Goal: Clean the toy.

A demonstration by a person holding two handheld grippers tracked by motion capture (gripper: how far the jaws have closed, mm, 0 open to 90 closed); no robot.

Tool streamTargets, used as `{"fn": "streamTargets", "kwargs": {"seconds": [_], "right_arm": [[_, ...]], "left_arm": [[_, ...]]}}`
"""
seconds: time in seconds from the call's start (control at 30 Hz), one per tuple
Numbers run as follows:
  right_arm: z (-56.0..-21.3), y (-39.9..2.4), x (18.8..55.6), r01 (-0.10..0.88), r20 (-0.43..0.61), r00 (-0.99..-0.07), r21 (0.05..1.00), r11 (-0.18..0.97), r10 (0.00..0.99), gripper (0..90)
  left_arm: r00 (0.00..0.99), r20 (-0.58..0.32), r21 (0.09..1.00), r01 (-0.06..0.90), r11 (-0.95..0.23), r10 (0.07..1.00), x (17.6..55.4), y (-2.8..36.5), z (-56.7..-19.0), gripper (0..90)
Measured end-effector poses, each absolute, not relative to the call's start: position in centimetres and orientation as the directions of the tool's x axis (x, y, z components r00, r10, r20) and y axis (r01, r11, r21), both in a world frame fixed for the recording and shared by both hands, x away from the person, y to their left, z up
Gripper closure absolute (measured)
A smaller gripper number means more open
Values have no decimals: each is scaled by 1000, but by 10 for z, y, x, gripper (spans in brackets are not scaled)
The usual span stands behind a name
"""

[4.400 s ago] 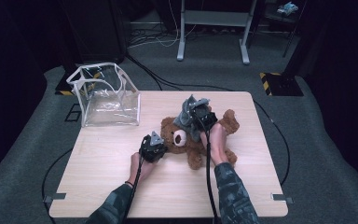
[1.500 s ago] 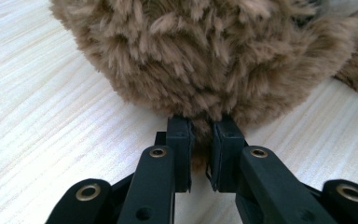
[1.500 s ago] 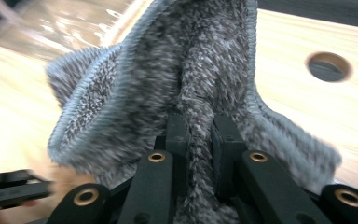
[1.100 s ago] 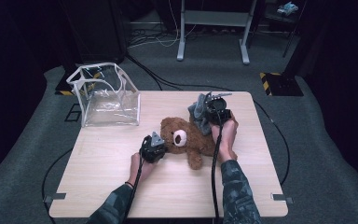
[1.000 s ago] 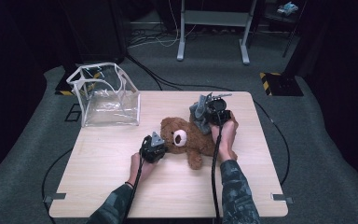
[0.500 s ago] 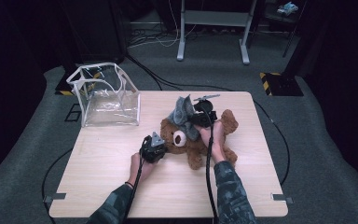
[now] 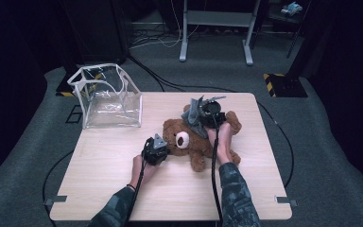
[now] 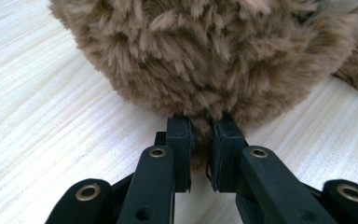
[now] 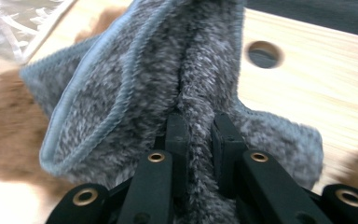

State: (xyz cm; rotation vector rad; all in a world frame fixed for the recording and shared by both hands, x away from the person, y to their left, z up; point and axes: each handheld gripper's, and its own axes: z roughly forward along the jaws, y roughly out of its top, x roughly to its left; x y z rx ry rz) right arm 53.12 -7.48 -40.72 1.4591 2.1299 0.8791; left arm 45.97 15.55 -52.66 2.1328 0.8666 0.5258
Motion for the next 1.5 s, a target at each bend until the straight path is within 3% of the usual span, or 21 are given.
{"fn": "streamTargets", "kwargs": {"seconds": [0.13, 0.27, 0.43, 0.63, 0.93, 1.07, 1.3, 1.5], "right_arm": [[-411, -57, 532, 670, 46, -433, 685, 286, 900, 800], [-409, -61, 531, 663, 140, -536, 681, 312, 833, 801], [-398, -77, 524, 650, 17, -410, 707, 279, 912, 801], [-404, -89, 525, 664, -77, -367, 676, 319, 927, 801], [-402, -134, 522, 714, -127, -253, 645, 274, 959, 803], [-402, -149, 520, 721, -84, -214, 658, 215, 973, 801], [-392, -121, 514, 652, 11, -333, 725, 222, 943, 796], [-402, -98, 518, 652, -30, -387, 698, 296, 922, 798]], "left_arm": [[685, 89, 774, 409, -483, 723, 460, 156, -527, 801], [686, 88, 774, 410, -483, 723, 459, 156, -526, 800], [689, 88, 773, 408, -486, 720, 459, 156, -526, 801], [687, 98, 772, 404, -491, 720, 459, 155, -526, 803], [689, 95, 772, 404, -490, 718, 459, 155, -526, 802], [689, 96, 771, 405, -491, 718, 459, 155, -526, 802], [690, 96, 771, 405, -492, 718, 459, 155, -526, 802], [686, 95, 773, 406, -488, 721, 459, 155, -526, 802]]}}
